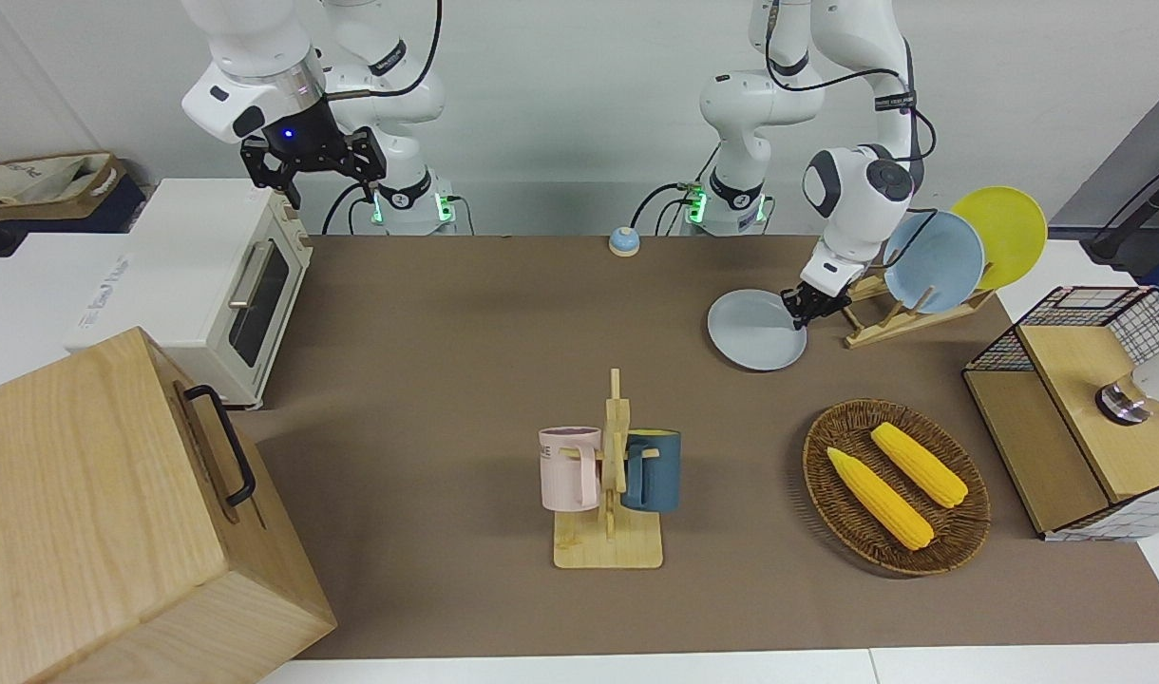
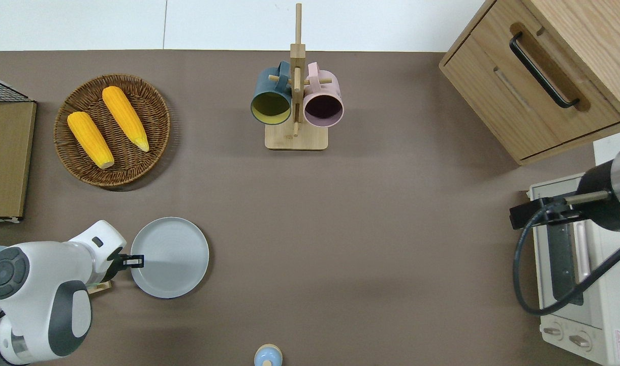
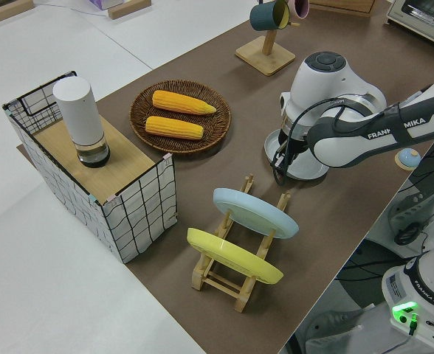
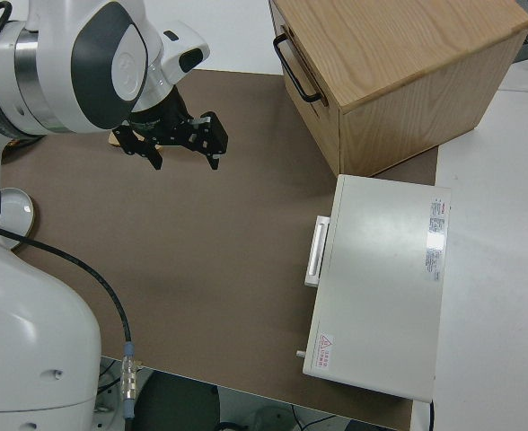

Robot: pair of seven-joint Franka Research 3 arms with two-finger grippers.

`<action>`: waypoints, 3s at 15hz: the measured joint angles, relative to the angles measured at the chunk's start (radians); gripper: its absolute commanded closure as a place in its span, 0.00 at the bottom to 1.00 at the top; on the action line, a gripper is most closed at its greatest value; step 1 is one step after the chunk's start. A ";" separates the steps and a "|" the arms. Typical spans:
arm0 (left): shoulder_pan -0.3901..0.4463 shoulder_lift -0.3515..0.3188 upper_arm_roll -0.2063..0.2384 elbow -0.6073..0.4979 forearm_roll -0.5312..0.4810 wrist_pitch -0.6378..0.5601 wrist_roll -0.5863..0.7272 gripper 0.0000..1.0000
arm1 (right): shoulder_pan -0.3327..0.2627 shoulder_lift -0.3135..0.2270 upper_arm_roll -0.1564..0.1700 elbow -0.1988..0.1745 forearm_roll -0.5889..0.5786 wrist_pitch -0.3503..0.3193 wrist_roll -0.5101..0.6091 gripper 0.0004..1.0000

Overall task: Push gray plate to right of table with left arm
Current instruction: 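Lower the left gripper onto the gray plate's rim beside the arm, then push the gray plate with the left gripper away from the basket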

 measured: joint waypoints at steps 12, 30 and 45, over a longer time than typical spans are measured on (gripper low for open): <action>-0.147 0.019 0.002 0.001 -0.054 0.016 -0.091 1.00 | 0.000 0.000 0.000 0.000 0.000 0.000 0.000 0.02; -0.467 0.140 -0.006 0.136 -0.079 0.031 -0.483 1.00 | 0.000 0.000 0.000 0.000 0.000 0.000 0.000 0.02; -0.689 0.290 -0.011 0.330 -0.028 0.015 -0.853 1.00 | 0.000 0.000 0.000 0.000 0.000 0.000 0.000 0.02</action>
